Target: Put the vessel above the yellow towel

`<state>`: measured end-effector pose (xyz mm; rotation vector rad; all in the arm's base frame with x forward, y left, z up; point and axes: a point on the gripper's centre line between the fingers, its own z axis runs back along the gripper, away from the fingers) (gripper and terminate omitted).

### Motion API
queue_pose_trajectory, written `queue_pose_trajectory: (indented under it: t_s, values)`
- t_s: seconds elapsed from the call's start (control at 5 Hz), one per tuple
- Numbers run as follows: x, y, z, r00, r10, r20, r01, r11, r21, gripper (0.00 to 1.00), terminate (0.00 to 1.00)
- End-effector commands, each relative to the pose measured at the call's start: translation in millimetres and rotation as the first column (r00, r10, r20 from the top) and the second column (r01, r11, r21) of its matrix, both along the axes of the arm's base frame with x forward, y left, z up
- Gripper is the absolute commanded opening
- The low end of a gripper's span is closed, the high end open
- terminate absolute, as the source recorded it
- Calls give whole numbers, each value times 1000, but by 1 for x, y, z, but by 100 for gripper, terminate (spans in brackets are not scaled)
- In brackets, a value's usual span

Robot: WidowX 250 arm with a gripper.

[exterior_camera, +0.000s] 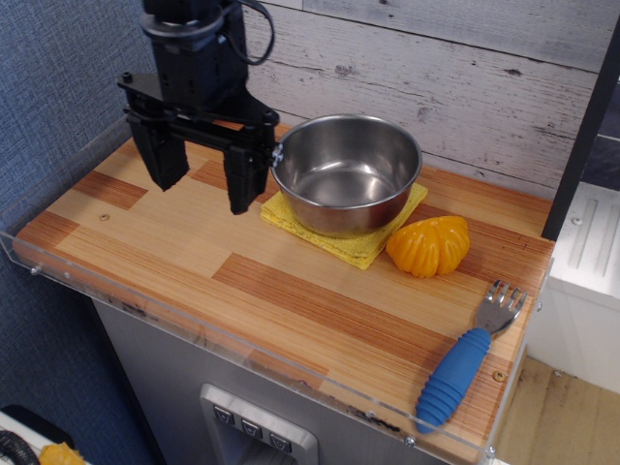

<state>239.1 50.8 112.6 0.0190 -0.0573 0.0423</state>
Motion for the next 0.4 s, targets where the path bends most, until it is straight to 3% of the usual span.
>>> queue_pose_trajectory:
  t_s: [0.0,0.2]
  values:
    - [2,7,1,999,-36,9,36,999,-31,100,0]
    - [2,7,1,999,-36,9,36,999,-31,100,100]
